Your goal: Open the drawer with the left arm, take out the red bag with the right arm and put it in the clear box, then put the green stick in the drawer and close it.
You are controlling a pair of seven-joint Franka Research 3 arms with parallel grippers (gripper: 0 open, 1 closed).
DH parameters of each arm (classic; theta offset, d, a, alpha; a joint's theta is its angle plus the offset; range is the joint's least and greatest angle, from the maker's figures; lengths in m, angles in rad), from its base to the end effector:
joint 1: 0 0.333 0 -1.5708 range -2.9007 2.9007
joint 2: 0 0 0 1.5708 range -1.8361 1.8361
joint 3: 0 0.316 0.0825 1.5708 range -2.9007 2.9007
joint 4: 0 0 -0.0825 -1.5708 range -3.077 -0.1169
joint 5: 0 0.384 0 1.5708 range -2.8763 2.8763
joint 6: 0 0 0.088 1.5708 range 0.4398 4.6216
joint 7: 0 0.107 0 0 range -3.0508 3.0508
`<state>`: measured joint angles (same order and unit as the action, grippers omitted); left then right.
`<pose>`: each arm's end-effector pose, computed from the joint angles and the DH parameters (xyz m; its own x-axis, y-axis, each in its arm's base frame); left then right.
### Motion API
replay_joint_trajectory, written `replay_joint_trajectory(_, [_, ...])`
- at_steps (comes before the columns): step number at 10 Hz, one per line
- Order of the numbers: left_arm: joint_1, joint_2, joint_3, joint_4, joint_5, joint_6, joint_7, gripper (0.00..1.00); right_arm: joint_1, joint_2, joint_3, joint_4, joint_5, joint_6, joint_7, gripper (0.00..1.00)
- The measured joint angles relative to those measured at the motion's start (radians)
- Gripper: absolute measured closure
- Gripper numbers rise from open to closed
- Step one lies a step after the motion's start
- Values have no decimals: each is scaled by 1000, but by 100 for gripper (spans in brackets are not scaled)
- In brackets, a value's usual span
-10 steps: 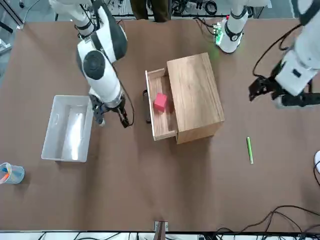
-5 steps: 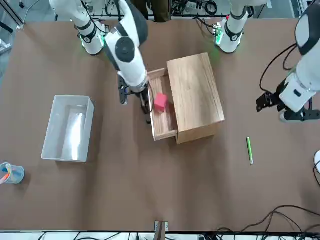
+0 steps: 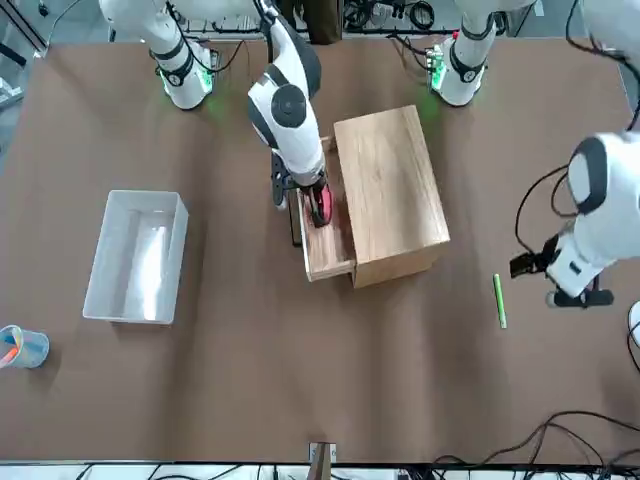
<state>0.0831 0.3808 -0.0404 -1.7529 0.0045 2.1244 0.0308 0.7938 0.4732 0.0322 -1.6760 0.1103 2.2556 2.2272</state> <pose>0.6491 0.0301 0.3529 0.9999 0.0123 -0.0086 0.0124 -0.9999 0.0115 0.4626 0.5025 0.3391 0.0999 -0.9841 -0.1469 -0.9950 -0.0987 -0.0158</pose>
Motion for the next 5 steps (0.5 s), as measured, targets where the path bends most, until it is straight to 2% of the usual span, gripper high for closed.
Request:
replay_joint_trajectory(3, [4,141,-5,3,0,168,8,0,9,-2,0,-22,0,0,5,0])
replay_joint_trajectory(5, [2,189,-7,5,0,190,8,2,14,-3,0,-27,1,-1,8,0])
